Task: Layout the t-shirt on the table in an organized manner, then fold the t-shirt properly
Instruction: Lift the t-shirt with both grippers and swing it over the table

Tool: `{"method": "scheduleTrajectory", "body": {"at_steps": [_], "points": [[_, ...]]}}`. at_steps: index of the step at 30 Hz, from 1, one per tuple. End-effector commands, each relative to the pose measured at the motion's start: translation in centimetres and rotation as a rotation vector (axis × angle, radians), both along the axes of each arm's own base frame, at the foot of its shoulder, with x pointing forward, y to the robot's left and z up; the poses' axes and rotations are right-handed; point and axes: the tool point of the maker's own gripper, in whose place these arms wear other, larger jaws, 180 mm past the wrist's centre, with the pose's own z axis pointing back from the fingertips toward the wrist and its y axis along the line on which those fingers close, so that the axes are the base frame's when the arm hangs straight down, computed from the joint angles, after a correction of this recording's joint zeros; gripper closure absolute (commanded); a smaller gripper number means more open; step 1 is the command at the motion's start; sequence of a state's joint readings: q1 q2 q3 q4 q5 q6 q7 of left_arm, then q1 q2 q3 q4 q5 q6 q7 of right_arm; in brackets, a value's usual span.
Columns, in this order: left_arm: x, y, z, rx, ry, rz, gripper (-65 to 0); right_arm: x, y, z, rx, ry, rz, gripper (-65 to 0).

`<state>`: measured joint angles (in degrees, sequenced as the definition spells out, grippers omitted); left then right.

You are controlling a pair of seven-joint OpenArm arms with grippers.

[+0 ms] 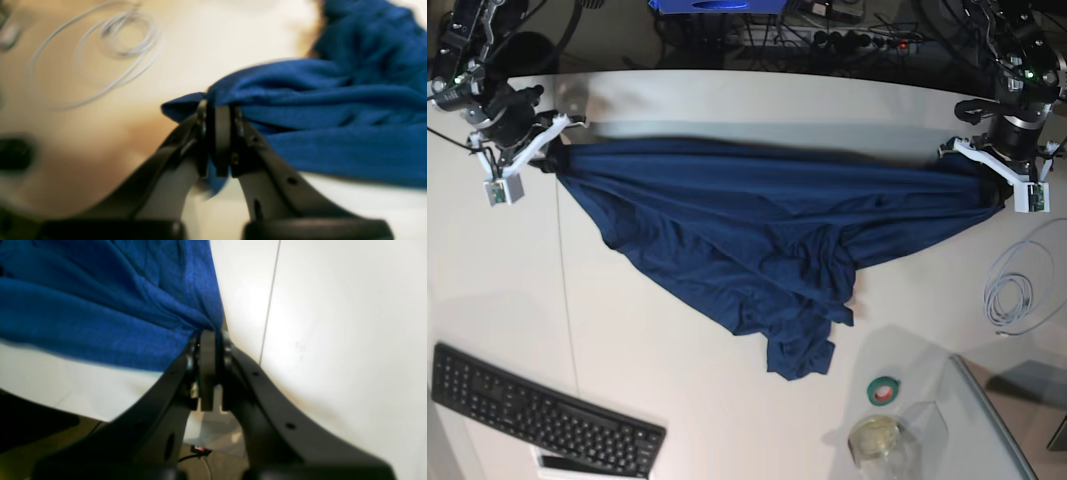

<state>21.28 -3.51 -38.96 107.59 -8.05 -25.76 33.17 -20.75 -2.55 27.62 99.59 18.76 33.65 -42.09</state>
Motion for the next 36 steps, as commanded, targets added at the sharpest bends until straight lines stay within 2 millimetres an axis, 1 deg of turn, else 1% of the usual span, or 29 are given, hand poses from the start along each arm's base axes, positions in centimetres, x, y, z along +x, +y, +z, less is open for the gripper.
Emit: {"method": "scheduleTrajectory", "body": {"at_steps": [1, 3, 7, 10, 12, 16, 17, 20, 23, 24, 27, 28, 30, 31, 32, 33, 34, 36], "points": [[0.9, 0.3, 1.9, 0.025, -0.057, -0.006, 0.0, 0.4, -0.2, 1.2, -0.012, -0.042, 0.006, -0.3], [0.6, 0.5, 2.0, 0.031, -0.047, 0.001, 0.0, -0.2, 0.0, 2.0, -0.027, -0.054, 0.018, -0.3], [-0.7, 0.3, 1.7, 0.042, -0.017, -0.006, 0.0, -1.0, 0.0, 3.7, -0.063, -0.084, 0.034, -0.3], [-0.8, 0.3, 1.9, 0.047, -0.021, -0.009, 0.0, -1.5, 0.0, 4.3, -0.080, -0.082, 0.043, -0.3], [-0.4, 0.1, 2.2, 0.049, -0.034, -0.014, 0.0, -1.9, 0.0, 3.9, -0.085, -0.048, 0.051, -0.3], [2.8, -0.1, 4.6, 0.047, -0.120, -0.014, 0.0, -0.4, -0.2, 5.6, -0.122, -0.070, 0.071, -0.3], [3.7, -0.1, 5.1, 0.043, -0.127, -0.009, 0.0, 0.6, -0.3, 6.1, -0.130, -0.081, 0.074, -0.3], [7.2, -0.7, 7.0, 0.026, -0.150, -0.014, 0.0, 3.4, -1.6, 7.5, -0.188, -0.086, 0.093, -0.3], [10.7, -2.2, 9.6, 0.011, -0.196, -0.042, 0.0, 7.1, -2.3, 10.0, -0.224, -0.136, 0.092, -0.2], [11.7, -2.7, 10.5, 0.008, -0.215, -0.054, 0.0, 8.3, -2.9, 11.1, -0.250, -0.151, 0.093, -0.2], [14.3, -4.0, 13.3, -0.001, -0.277, -0.088, 0.0, 11.0, -4.2, 14.1, -0.300, -0.214, 0.085, -0.2], [14.9, -4.3, 14.1, -0.005, -0.296, -0.092, 0.0, 11.7, -4.3, 14.8, -0.303, -0.239, 0.079, -0.2], [16.0, -4.9, 15.8, -0.020, -0.336, -0.090, 0.0, 12.8, -5.4, 16.5, -0.344, -0.277, 0.076, -0.2], [16.4, -4.9, 16.4, -0.023, -0.347, -0.089, 0.0, 13.1, -5.9, 17.0, -0.361, -0.286, 0.077, -0.2], [16.6, -5.0, 16.6, -0.026, -0.345, -0.089, 0.0, 13.2, -6.2, 17.3, -0.370, -0.287, 0.076, -0.2], [16.8, -5.3, 16.7, -0.026, -0.342, -0.097, 0.0, 13.2, -6.4, 17.0, -0.372, -0.276, 0.076, -0.2], [17.0, -5.9, 16.3, -0.029, -0.330, -0.116, 0.0, 13.0, -6.4, 16.3, -0.363, -0.256, 0.078, -0.2], [17.1, -7.2, 14.8, -0.039, -0.290, -0.153, 0.0, 12.3, -6.5, 14.5, -0.343, -0.209, 0.082, -0.2]]}}
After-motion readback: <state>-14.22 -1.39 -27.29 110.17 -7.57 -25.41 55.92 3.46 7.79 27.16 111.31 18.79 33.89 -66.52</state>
